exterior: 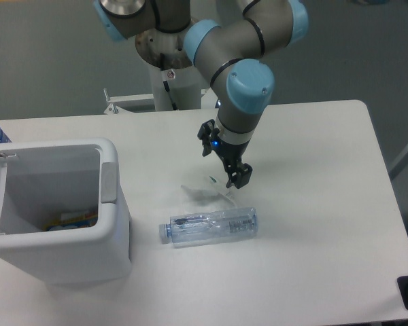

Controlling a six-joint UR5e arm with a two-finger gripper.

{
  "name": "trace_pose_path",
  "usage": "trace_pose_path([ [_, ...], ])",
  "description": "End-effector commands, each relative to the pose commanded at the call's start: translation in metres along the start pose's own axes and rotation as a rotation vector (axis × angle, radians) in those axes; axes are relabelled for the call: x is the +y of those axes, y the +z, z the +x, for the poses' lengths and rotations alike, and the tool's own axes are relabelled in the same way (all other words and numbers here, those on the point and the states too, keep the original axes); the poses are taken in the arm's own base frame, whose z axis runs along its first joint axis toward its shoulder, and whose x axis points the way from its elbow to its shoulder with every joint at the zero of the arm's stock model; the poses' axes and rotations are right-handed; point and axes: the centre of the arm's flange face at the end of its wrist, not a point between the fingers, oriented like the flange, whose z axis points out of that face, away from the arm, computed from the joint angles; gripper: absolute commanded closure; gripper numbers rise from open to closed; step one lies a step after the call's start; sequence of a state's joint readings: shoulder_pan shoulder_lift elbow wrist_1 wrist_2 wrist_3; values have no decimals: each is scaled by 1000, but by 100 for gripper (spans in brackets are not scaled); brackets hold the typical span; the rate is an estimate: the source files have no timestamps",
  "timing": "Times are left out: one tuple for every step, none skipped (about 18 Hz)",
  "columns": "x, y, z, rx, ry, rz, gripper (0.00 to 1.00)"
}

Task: Place the trash in the trash can
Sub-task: 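Lower the gripper and pinch the white tissue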

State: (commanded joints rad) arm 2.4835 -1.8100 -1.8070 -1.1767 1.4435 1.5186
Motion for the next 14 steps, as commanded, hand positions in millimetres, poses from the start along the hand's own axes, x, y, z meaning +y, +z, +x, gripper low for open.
trace_pose_path([
  [0,5,-1,5,2,-8,0],
  [-2,13,1,15,7,-18,0],
  [-10,20,3,20,24,-30,0],
  [-15,26,6,19,34,-35,0],
  [-17,32,7,12,34,-35,0],
  [-16,38,9,11,32,-35,0],
  [-18,43,11,13,37,-36,0],
  [-19,46,13,10,40,-36,0],
  [-20,49,13,7,42,-36,0],
  [-21,52,12,9,43,-36,0],
  [-21,54,12,12,43,-38,0],
  [-20,55,12,15,41,-38,0],
  [-21,55,13,15,43,-38,0],
  [-21,55,13,14,43,-38,0],
])
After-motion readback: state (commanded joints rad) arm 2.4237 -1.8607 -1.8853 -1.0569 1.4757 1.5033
